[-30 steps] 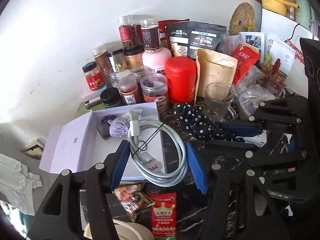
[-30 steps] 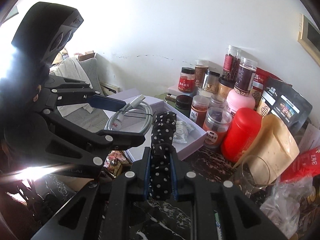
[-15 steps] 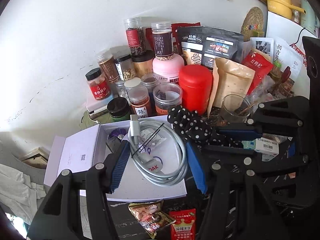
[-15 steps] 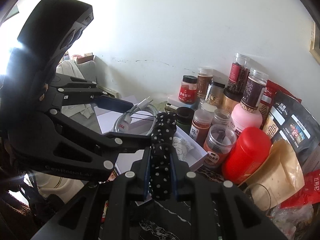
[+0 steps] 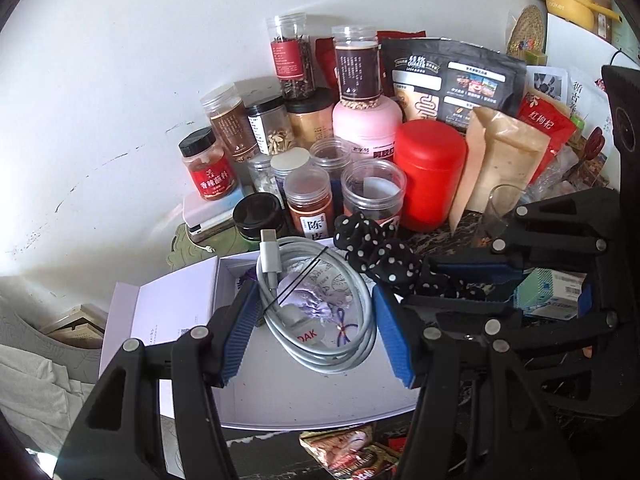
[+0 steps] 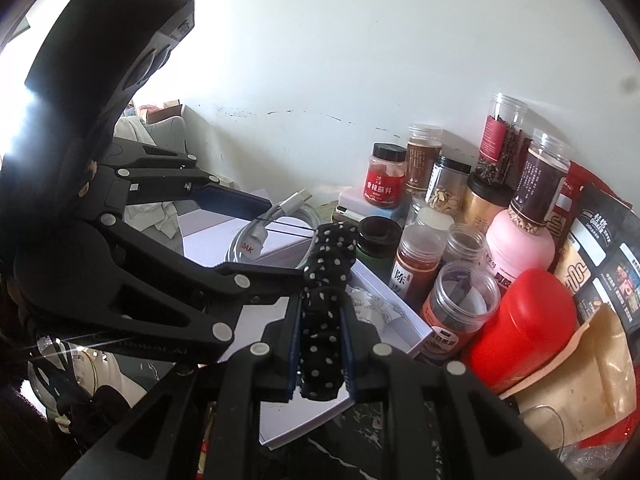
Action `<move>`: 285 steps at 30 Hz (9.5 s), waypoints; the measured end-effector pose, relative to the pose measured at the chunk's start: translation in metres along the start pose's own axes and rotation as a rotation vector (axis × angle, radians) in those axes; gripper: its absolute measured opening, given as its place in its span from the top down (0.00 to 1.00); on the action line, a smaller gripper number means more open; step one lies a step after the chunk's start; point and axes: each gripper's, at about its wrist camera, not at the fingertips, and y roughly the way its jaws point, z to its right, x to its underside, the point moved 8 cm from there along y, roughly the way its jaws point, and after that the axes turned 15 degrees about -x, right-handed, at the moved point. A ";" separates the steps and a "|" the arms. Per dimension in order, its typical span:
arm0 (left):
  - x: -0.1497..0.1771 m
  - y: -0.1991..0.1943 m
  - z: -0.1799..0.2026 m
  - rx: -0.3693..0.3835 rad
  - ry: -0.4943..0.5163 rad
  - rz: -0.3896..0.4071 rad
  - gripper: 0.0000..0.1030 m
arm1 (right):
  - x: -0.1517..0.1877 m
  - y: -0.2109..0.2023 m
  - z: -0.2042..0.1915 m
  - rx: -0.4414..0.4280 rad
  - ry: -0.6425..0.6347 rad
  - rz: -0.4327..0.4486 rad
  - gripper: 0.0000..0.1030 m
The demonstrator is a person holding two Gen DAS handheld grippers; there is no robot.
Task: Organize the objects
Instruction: 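Carry the polka-dot cloth and white cable over the white box with both grippers, then lower the cloth and cable into the white box and open both grippers, then withdraw both grippers from the box back over the table, then move the right gripper to the black cloth while the left gripper approaches the cereal packet, then grasp the black cloth with the right gripper while the left gripper grasps the cereal packet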
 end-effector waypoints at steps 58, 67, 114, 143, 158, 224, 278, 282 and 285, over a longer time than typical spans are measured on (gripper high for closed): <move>0.072 0.161 -0.004 0.065 -0.107 -0.259 0.45 | 0.052 0.123 0.051 -0.041 0.066 -0.188 0.71; 0.057 0.136 -0.017 0.073 -0.147 -0.254 0.44 | 0.034 0.089 0.041 -0.019 0.052 -0.139 0.63; 0.033 -0.141 -0.010 0.009 -0.169 0.031 0.37 | 0.014 -0.106 -0.057 0.131 -0.047 0.081 0.58; 0.141 -0.197 0.045 -0.016 -0.202 0.032 0.35 | 0.124 -0.131 -0.114 0.154 -0.007 -0.008 0.58; 0.196 -0.191 0.070 -0.079 -0.221 -0.020 0.35 | 0.176 -0.110 -0.113 0.091 0.042 -0.075 0.58; 0.255 -0.057 0.148 -0.041 -0.348 -0.204 0.35 | 0.222 0.021 -0.040 -0.097 0.081 -0.302 0.93; 0.265 -0.081 0.145 0.056 -0.387 -0.223 0.35 | 0.162 0.076 -0.097 -0.417 -0.002 -0.280 0.57; 0.269 -0.080 0.143 0.056 -0.393 -0.225 0.35 | 0.159 0.083 -0.100 -0.406 0.008 -0.273 0.60; 0.273 -0.078 0.141 0.053 -0.399 -0.229 0.35 | 0.158 0.090 -0.096 -0.390 0.028 -0.281 0.77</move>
